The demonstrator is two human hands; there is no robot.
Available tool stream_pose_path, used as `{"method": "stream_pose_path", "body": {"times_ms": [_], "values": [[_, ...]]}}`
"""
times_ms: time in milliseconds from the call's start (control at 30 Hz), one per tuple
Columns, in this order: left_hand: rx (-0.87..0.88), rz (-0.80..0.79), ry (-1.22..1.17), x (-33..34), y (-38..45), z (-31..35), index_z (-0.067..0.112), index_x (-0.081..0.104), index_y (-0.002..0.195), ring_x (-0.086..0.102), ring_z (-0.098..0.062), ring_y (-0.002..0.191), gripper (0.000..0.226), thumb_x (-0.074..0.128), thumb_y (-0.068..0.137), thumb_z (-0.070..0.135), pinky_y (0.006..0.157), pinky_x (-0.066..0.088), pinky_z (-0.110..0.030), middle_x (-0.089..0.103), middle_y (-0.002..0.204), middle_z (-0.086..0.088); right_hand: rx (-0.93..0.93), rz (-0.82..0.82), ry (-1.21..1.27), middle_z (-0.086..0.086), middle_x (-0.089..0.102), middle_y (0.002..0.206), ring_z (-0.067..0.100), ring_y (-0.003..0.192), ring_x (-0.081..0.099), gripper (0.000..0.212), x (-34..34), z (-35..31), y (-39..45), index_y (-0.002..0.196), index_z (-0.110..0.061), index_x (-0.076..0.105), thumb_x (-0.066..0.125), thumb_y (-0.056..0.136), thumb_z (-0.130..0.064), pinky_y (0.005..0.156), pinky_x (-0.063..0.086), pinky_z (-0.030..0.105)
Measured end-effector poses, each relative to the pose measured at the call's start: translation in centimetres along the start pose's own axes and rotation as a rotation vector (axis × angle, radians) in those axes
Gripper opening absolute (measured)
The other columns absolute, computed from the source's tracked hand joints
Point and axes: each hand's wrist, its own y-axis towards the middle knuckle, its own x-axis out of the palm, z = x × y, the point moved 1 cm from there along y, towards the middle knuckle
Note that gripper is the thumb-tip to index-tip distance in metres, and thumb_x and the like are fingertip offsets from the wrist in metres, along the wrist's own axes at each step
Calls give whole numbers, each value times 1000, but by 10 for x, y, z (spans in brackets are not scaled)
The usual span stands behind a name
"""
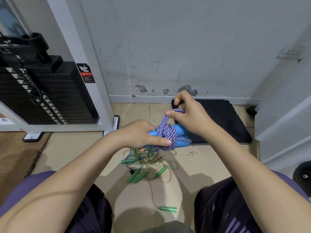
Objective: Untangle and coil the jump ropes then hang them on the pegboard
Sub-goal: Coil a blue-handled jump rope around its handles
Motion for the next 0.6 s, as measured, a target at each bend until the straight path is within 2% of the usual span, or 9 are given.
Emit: {"method": "stream_pose_path", "body": {"times_ms": [67, 133, 267, 367, 433, 533, 600], "values": [[12, -8, -7, 1, -1, -3, 12, 61, 68, 50, -15, 49, 55, 68, 74, 66, 59, 41, -28, 51, 42, 6, -17, -42, 29, 13, 52, 66, 15, 58, 38, 38, 0, -2, -2, 86, -21, 39, 77, 82, -29, 58, 35, 34], [14, -8, -24, -1, -2, -4, 7, 63, 71, 49, -15, 48, 57, 69, 75, 63, 58, 40, -27, 50, 43, 5, -40, -97, 23, 2, 44, 63, 12, 58, 33, 37, 2, -3, -4, 79, -23, 38, 74, 85, -27, 58, 32, 31], [24, -19, -64, -7, -7, -5, 16, 61, 65, 50, -15, 48, 52, 66, 67, 67, 52, 38, -23, 54, 44, 4, 7, -179, 43, 0, 49, 68, 10, 63, 39, 26, 3, 1, -5, 77, -20, 51, 65, 91, -36, 63, 35, 29], [35, 17, -126, -12, -9, -6, 9, 64, 73, 49, -13, 46, 61, 60, 65, 69, 53, 40, -23, 55, 42, 3, 66, -275, 203, -3, 50, 70, 7, 66, 45, 34, 3, -6, -9, 73, -17, 60, 60, 92, -46, 66, 36, 28], [35, 49, -188, -16, -10, -7, 1, 65, 81, 46, -11, 41, 68, 62, 68, 68, 50, 39, -22, 53, 40, 2, 98, -304, 309, -4, 55, 72, 7, 67, 50, 37, 2, -10, -13, 78, -14, 64, 66, 82, -51, 66, 40, 27], [22, 53, -343, -18, -9, -10, -7, 60, 85, 37, -11, 36, 75, 80, 63, 62, 40, 29, -19, 49, 40, 2, 149, -333, 526, -3, 65, 76, 12, 71, 60, 18, -1, -12, -16, 82, -25, 71, 74, 73, -41, 65, 49, 31], [24, 40, -423, -16, -8, -11, 0, 60, 83, 35, -12, 36, 66, 80, 54, 55, 40, 26, -19, 46, 40, 1, 174, -335, 631, 2, 67, 81, 18, 72, 61, 19, 0, -12, -17, 92, -21, 71, 75, 78, -33, 61, 51, 32]]}}
